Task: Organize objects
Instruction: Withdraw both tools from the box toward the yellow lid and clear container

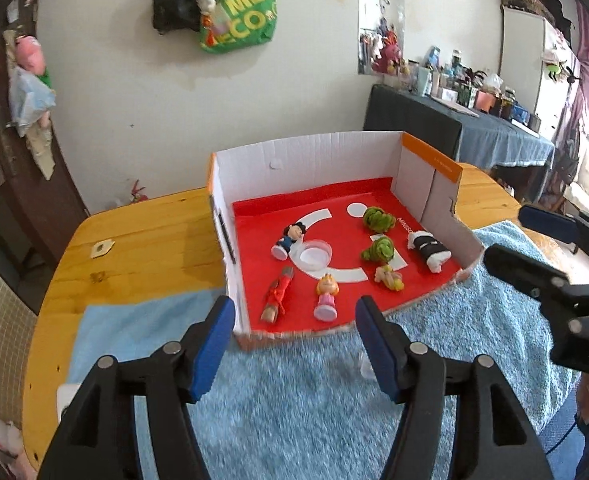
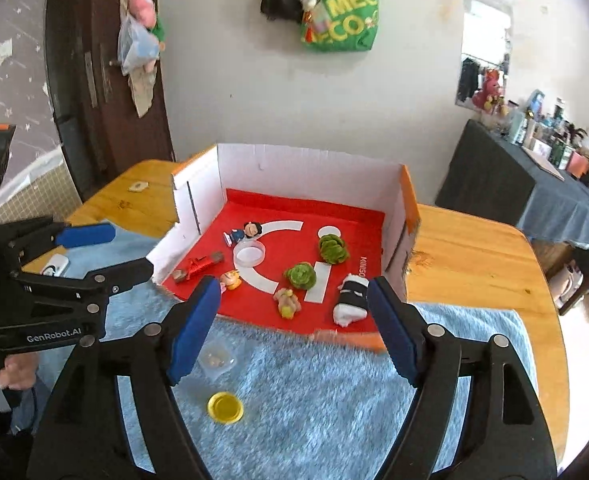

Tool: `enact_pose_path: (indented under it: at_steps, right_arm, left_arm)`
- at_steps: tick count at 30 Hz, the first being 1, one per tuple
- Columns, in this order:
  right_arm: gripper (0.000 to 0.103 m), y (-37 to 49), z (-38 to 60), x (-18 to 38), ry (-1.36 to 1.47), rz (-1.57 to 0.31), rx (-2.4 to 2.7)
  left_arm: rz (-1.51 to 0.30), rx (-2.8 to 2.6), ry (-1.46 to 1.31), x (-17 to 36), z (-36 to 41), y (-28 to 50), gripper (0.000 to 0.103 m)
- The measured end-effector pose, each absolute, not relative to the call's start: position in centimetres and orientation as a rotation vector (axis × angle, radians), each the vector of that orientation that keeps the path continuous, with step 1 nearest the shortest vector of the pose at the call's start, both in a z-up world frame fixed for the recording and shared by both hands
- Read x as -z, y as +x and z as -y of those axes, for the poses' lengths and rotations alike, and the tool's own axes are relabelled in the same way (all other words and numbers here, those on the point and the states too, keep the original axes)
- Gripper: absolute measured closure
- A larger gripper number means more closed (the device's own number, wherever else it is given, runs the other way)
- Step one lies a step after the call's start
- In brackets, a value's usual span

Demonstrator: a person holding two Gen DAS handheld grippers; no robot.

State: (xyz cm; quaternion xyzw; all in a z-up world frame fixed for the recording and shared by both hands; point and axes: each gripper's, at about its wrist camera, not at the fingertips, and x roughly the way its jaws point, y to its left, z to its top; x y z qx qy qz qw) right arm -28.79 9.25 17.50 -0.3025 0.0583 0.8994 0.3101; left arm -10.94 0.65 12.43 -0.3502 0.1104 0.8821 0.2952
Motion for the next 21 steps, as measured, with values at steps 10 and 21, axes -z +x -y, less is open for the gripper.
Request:
enact_pose_path:
  at_steps: [10, 21]
  right_arm:
    - [0.019, -26.3, -6.4, -14.2, -0.740, -0.111, -2.340]
    - [0.019, -25.9, -6.3, -9.1, -0.766, -0.178, -2.292]
  left_arm:
    - [-0.212, -2.369, -0.956, -8.1, 0.8, -6.8, 0.038]
    - [-0.223, -2.400, -0.936, -4.6, 0.3, -4.1, 0.038]
